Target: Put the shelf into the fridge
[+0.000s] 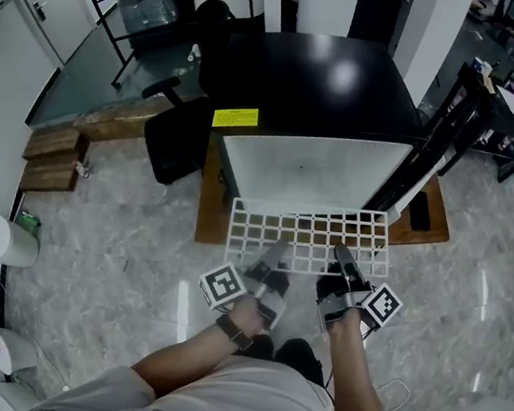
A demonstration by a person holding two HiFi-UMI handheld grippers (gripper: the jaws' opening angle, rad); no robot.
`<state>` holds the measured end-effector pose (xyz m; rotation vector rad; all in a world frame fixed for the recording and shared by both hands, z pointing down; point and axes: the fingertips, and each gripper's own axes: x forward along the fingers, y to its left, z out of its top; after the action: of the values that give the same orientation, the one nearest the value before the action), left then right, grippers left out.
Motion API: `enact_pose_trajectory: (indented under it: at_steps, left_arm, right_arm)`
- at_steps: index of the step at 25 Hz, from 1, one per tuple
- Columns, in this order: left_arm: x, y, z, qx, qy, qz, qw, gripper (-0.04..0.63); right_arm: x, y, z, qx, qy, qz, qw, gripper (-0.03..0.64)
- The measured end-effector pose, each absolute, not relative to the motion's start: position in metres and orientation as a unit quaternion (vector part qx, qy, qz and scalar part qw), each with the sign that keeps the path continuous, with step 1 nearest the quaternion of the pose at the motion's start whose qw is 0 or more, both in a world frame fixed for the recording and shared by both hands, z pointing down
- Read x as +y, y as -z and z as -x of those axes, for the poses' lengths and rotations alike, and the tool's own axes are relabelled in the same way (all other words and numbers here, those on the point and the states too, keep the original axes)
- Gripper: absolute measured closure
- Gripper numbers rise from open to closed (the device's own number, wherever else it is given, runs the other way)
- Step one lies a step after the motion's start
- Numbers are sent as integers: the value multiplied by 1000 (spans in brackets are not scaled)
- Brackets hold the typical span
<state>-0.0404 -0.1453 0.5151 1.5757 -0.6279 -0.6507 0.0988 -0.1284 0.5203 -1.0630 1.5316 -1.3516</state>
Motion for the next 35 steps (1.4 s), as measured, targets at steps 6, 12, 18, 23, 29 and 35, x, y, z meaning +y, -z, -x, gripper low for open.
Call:
enact_pose_trajectory:
  at_steps: [6, 12, 18, 23, 29, 35]
  left_arm:
    - [-164, -525, 30, -280, 271, -683, 618, 568]
    - [-186, -520, 16, -271, 305, -673, 617, 568]
    - [-212, -526, 15, -278, 321, -663, 616, 568]
    - [-218, -536, 12, -287, 321, -664, 612, 568]
    - [-222, -547, 26, -296, 326, -653, 617, 568]
    - [-223, -550, 25, -295, 322, -652, 619, 568]
  right_arm:
    - [-147, -527, -111, 607, 541, 424, 398, 571]
    - [-173, -532, -121, 614, 553, 411, 385, 571]
    - [-202, -540, -121, 622, 560, 399, 374, 571]
    - [-207, -548, -125, 626, 563, 392, 372, 571]
    - [-216, -559, -110, 633, 566, 380, 365, 572]
    - [-218, -559, -111, 629, 568, 385, 366, 571]
